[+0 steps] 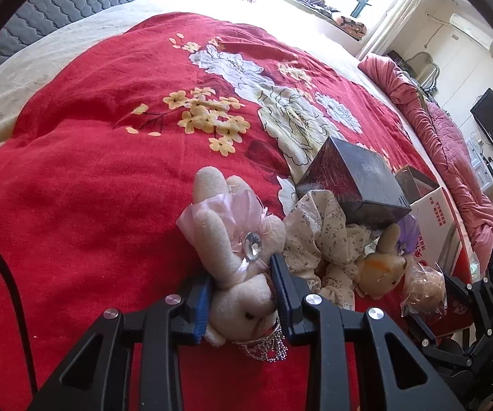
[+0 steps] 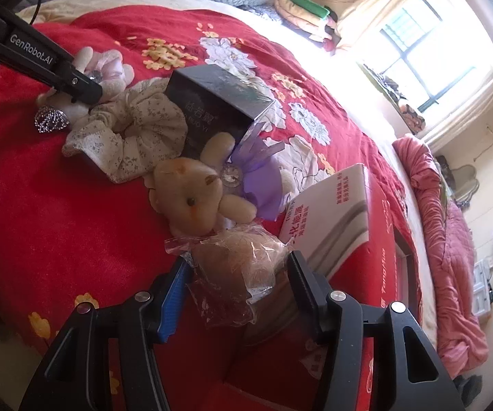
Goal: Organize soft objects
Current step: 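Grasp the white bunny plush with the left gripper while the right gripper grasps the bagged brown bun, then carry the bunny plush and the bun bag over the pink tray with both grippers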
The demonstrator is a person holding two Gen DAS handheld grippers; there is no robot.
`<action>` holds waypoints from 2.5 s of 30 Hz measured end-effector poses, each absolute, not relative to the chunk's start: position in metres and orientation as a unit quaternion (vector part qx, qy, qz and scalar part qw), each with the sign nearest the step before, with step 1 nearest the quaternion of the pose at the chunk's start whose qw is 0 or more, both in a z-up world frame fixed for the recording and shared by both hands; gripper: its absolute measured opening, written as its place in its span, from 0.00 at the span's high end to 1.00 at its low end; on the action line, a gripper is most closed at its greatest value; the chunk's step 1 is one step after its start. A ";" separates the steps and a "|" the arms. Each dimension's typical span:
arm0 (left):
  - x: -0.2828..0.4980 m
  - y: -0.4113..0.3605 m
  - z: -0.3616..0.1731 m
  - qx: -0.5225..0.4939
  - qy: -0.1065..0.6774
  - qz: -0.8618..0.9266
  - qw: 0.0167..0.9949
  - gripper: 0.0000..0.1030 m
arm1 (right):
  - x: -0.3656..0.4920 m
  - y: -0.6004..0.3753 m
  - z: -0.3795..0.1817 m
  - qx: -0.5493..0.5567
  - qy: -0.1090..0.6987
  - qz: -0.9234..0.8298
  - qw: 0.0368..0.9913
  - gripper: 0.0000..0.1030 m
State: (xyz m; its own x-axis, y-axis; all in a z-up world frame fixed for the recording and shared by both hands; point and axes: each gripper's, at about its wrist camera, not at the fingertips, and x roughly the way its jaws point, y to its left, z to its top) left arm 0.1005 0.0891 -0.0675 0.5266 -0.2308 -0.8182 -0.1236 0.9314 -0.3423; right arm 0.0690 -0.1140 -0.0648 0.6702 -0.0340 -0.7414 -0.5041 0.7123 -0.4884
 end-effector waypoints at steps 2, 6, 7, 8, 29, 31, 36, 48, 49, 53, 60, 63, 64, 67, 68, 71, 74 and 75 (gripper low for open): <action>0.096 0.092 -0.059 -0.182 0.475 -0.022 0.860 0.68 | 0.067 -0.117 -0.057 -0.336 0.378 0.143 0.851 0.44; 0.081 0.096 -0.041 -0.177 0.454 -0.007 0.873 0.68 | 0.061 -0.123 -0.044 -0.299 0.373 0.153 0.865 0.44; 0.077 0.096 -0.037 -0.174 0.451 -0.004 0.875 0.68 | 0.061 -0.125 -0.041 -0.291 0.371 0.157 0.868 0.44; 0.074 0.095 -0.034 -0.171 0.449 -0.004 0.877 0.68 | 0.060 -0.127 -0.037 -0.280 0.368 0.159 0.872 0.44; 0.046 -0.008 0.047 -0.076 0.407 -0.050 0.909 0.68 | 0.029 -0.174 0.044 -0.157 0.281 0.165 0.932 0.44; 0.045 -0.017 0.052 -0.069 0.404 -0.056 0.911 0.68 | 0.028 -0.182 0.051 -0.150 0.276 0.159 0.936 0.44; 0.046 -0.042 0.063 -0.061 0.400 -0.077 0.911 0.68 | 0.026 -0.204 0.061 -0.129 0.269 0.140 0.944 0.44; 0.059 -0.125 0.080 -0.025 0.398 -0.151 0.905 0.68 | 0.029 -0.289 0.080 -0.069 0.254 0.045 0.964 0.44; 0.061 -0.132 0.081 -0.023 0.399 -0.159 0.903 0.68 | 0.029 -0.298 0.082 -0.062 0.253 0.037 0.965 0.44; 0.069 -0.165 0.084 -0.012 0.401 -0.187 0.897 0.68 | 0.032 -0.339 0.084 -0.041 0.252 -0.011 0.967 0.44; 0.084 -0.220 0.074 0.015 0.418 -0.226 0.880 0.68 | 0.031 -0.406 0.071 0.003 0.270 -0.084 0.959 0.44; 0.093 -0.236 0.065 0.023 0.430 -0.230 0.872 0.68 | 0.030 -0.421 0.066 0.016 0.274 -0.100 0.956 0.44; 0.096 -0.239 0.062 0.023 0.434 -0.233 0.870 0.68 | 0.029 -0.424 0.065 0.019 0.273 -0.101 0.956 0.44; 0.109 -0.250 0.050 0.026 0.452 -0.235 0.860 0.68 | 0.030 -0.425 0.065 0.022 0.272 -0.096 0.957 0.44; 0.113 -0.252 0.047 0.024 0.459 -0.236 0.856 0.68 | 0.031 -0.424 0.064 0.020 0.271 -0.093 0.958 0.44; 0.128 -0.261 0.036 0.019 0.479 -0.237 0.845 0.68 | 0.035 -0.423 0.062 0.020 0.273 -0.097 0.957 0.44; 0.141 -0.268 0.024 0.016 0.500 -0.235 0.833 0.68 | 0.040 -0.433 0.055 0.031 0.282 -0.116 0.952 0.44; 0.144 -0.270 0.019 0.015 0.509 -0.235 0.828 0.68 | 0.040 -0.439 0.053 0.038 0.288 -0.124 0.949 0.44</action>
